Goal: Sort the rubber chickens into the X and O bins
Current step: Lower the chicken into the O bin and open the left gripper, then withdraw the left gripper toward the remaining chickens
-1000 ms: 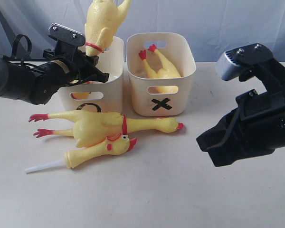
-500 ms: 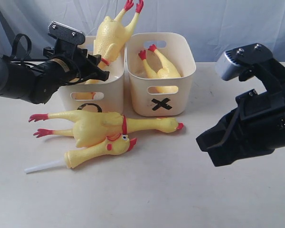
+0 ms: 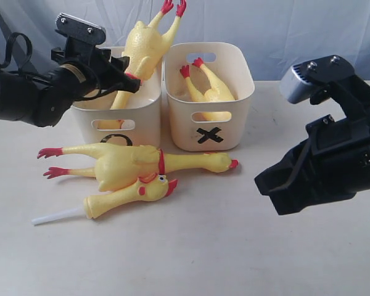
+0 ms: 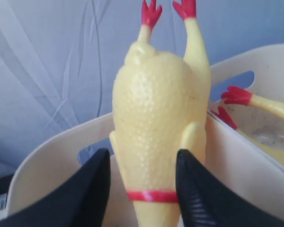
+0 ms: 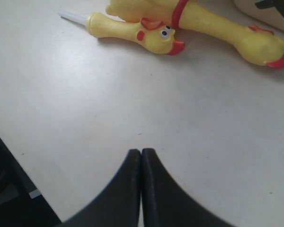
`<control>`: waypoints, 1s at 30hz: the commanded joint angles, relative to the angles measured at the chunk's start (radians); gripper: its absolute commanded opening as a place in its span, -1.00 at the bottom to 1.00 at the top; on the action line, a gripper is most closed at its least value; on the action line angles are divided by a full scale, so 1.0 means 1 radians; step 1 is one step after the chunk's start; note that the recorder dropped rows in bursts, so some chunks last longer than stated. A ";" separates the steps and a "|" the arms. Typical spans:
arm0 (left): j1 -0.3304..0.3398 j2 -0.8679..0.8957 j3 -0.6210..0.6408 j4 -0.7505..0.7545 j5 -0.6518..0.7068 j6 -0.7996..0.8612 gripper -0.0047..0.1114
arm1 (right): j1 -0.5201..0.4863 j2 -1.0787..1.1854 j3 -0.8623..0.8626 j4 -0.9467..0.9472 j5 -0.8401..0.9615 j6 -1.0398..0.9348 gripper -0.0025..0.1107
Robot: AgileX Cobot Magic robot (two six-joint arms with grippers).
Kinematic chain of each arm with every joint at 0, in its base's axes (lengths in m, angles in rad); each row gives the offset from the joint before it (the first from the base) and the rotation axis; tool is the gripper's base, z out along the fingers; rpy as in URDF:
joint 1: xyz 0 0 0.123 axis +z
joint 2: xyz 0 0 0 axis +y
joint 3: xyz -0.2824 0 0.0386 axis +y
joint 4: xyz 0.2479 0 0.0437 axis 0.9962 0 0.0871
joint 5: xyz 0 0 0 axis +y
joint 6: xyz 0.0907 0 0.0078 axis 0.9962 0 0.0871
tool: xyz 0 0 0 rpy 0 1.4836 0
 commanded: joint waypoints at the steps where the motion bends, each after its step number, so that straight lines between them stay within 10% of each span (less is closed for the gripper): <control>1: 0.003 -0.058 -0.005 -0.016 -0.003 -0.003 -0.17 | -0.002 -0.003 0.004 -0.003 -0.011 -0.007 -0.97; 30: -0.002 -0.628 0.060 0.143 0.917 0.017 -0.51 | -0.002 -0.003 0.004 -0.009 0.032 -0.005 -0.97</control>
